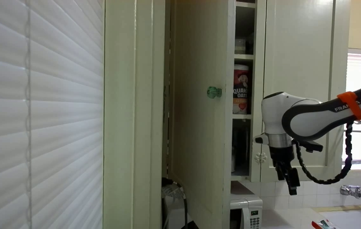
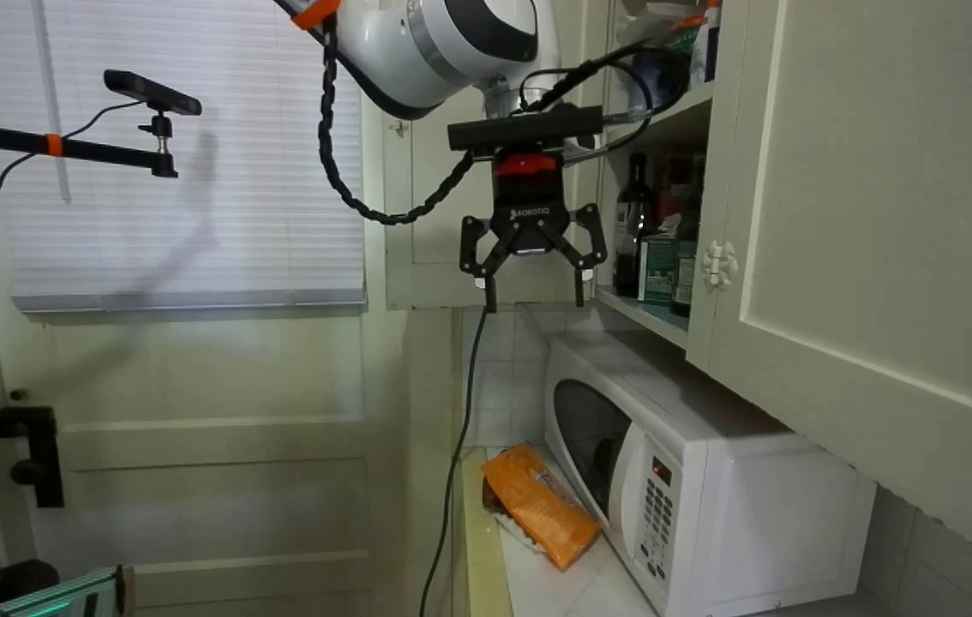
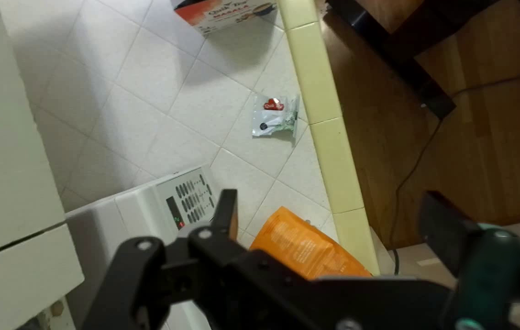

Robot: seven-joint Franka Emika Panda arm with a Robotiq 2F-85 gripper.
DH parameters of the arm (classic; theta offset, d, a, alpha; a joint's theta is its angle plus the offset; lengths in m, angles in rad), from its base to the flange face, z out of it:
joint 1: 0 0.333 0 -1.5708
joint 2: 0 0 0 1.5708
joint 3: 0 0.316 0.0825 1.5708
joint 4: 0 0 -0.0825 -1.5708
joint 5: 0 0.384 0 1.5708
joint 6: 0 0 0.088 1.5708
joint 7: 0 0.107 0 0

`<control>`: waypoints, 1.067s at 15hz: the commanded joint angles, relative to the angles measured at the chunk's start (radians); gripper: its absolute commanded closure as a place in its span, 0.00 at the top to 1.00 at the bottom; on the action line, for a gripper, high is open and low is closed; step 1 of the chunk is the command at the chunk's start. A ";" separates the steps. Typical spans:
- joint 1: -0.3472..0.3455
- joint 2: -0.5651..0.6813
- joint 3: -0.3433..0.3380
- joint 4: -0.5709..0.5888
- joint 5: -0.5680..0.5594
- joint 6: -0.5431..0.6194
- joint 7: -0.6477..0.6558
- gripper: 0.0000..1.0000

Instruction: Put the orange packet into the cupboard

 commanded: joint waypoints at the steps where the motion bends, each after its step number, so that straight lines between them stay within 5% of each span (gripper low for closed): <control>1: 0.010 0.014 0.038 -0.027 -0.099 0.116 0.021 1.00; 11: 0.026 0.055 0.099 -0.161 -0.230 0.415 0.076 1.00; 16: 0.013 0.092 0.123 -0.273 -0.393 0.664 0.240 1.00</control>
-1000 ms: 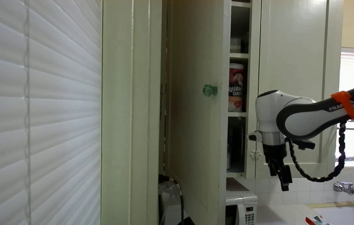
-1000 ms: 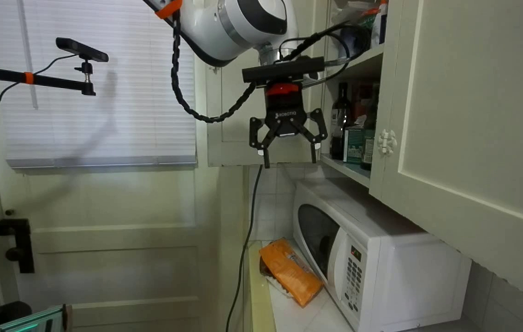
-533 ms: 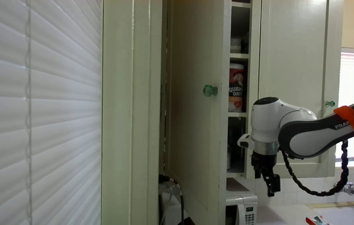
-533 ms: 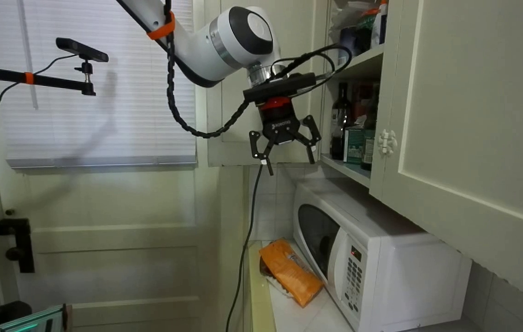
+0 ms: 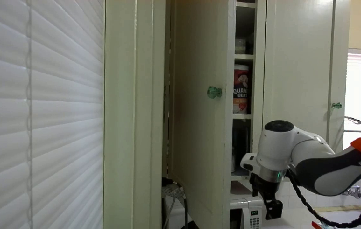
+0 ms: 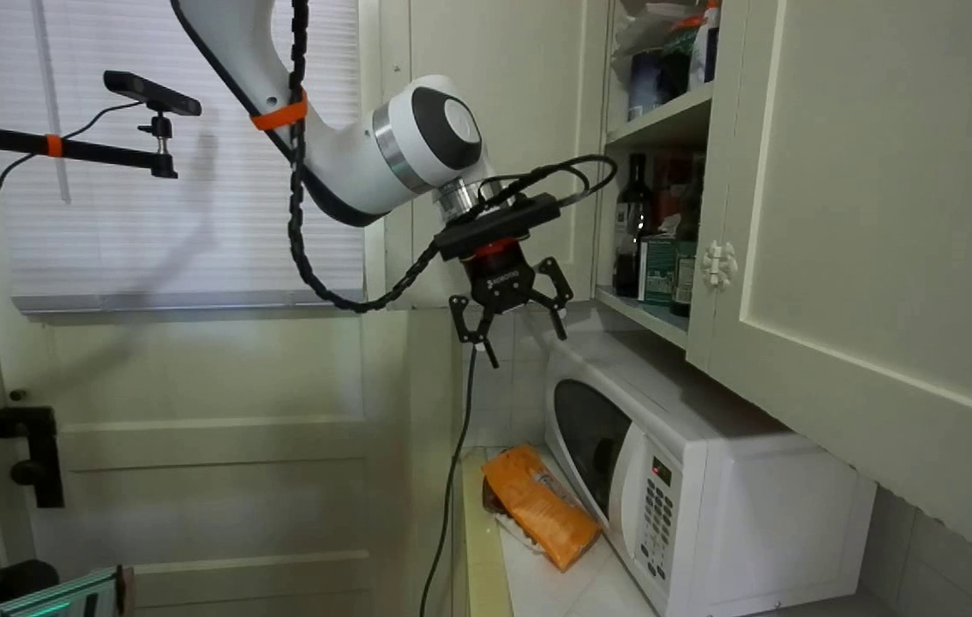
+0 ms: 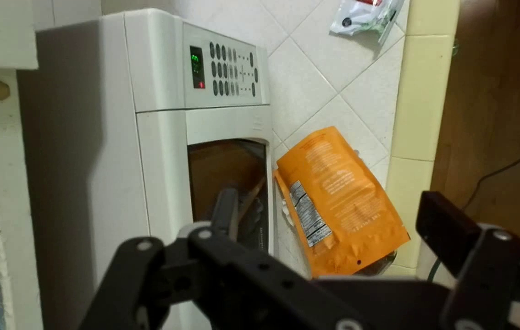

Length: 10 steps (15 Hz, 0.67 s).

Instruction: Put the orange packet into the cupboard

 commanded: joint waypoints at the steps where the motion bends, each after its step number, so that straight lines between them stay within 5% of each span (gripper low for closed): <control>1: -0.011 0.020 0.017 -0.091 -0.146 0.186 0.145 1.00; 9: -0.071 0.078 0.027 -0.161 -0.695 0.373 0.729 1.00; 10: -0.051 0.063 0.026 -0.142 -0.597 0.335 0.617 1.00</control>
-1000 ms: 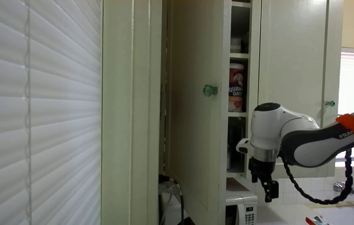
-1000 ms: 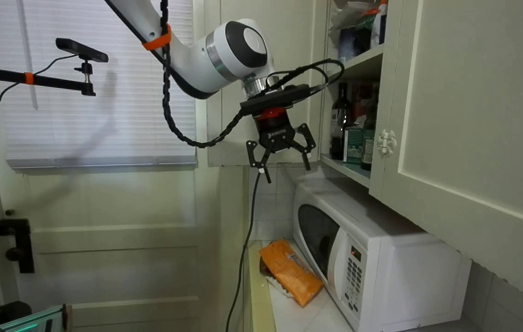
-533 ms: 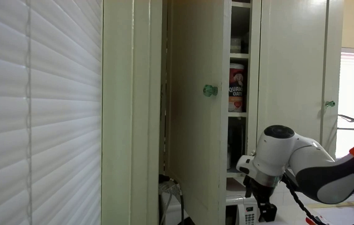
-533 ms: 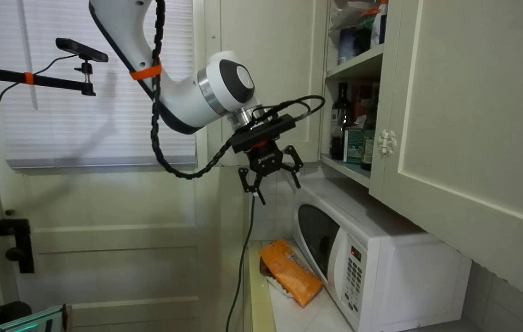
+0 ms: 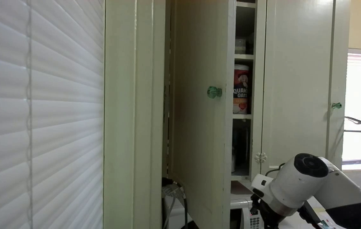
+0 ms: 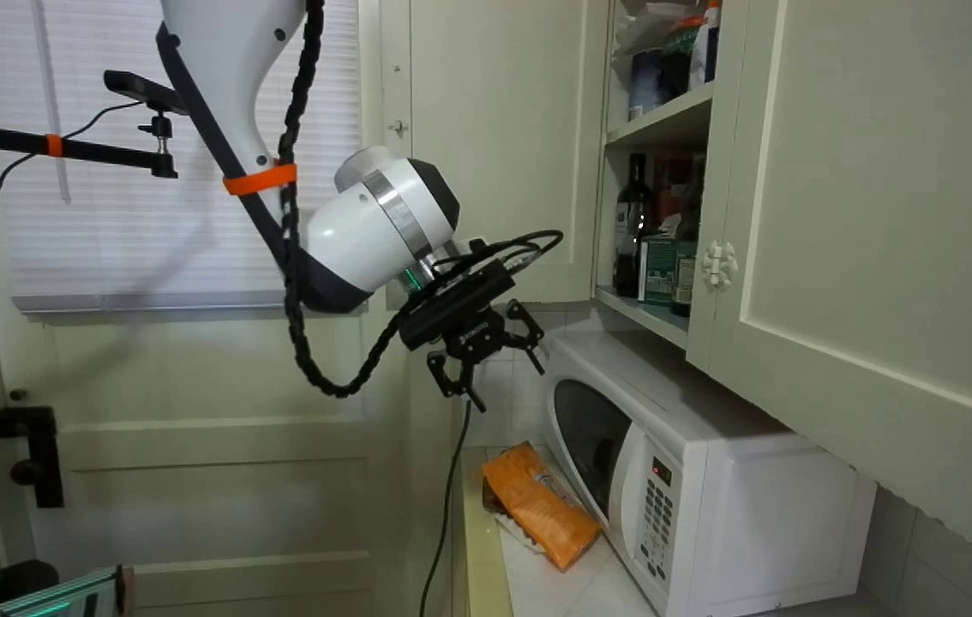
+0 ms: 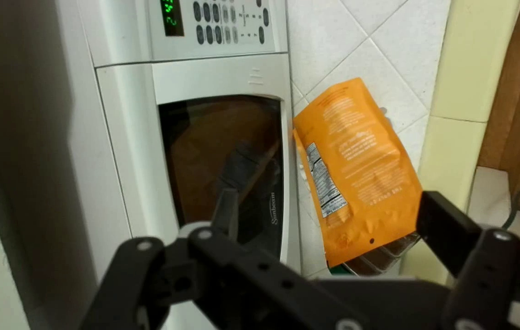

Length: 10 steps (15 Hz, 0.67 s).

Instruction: Put the orange packet into the cupboard

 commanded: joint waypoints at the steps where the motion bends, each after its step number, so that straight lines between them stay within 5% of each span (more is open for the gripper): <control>1: -0.005 0.006 0.000 -0.006 -0.038 0.005 0.045 1.00; 6: -0.008 0.015 0.000 -0.009 -0.061 0.009 0.078 1.00; 10: -0.005 0.073 0.020 0.035 -0.238 -0.017 0.257 1.00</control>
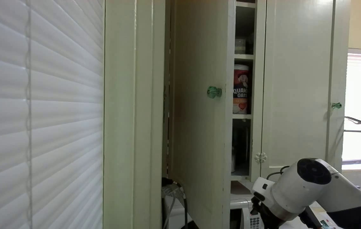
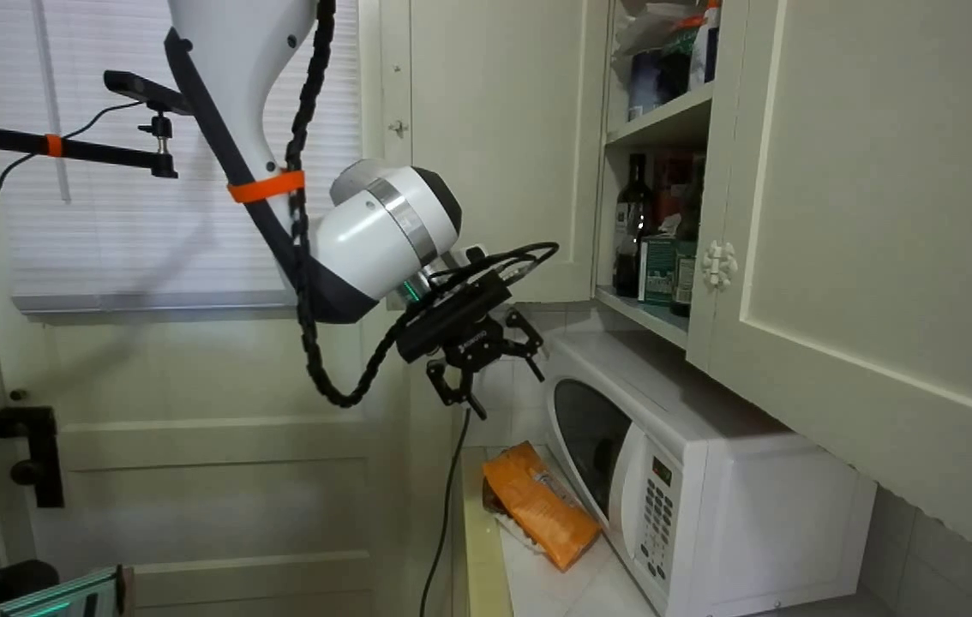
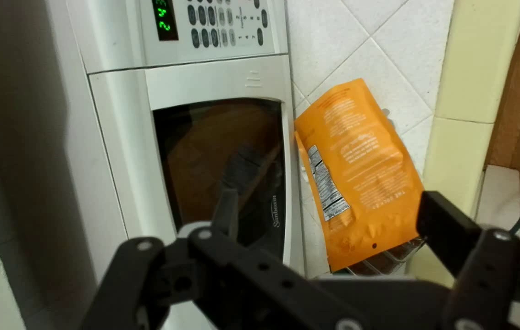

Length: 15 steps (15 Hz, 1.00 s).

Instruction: Put the orange packet into the cupboard

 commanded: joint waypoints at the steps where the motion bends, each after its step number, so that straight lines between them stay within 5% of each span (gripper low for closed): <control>1: 0.003 0.063 0.020 0.036 -0.172 -0.018 0.186 1.00; 11: 0.051 0.294 0.072 0.124 -0.734 -0.178 0.896 1.00; 12: 0.051 0.328 0.077 0.136 -0.782 -0.181 0.943 1.00; 13: 0.045 0.246 0.064 0.097 -0.684 -0.150 0.827 1.00; 15: 0.044 0.296 0.075 0.116 -0.736 -0.160 0.891 1.00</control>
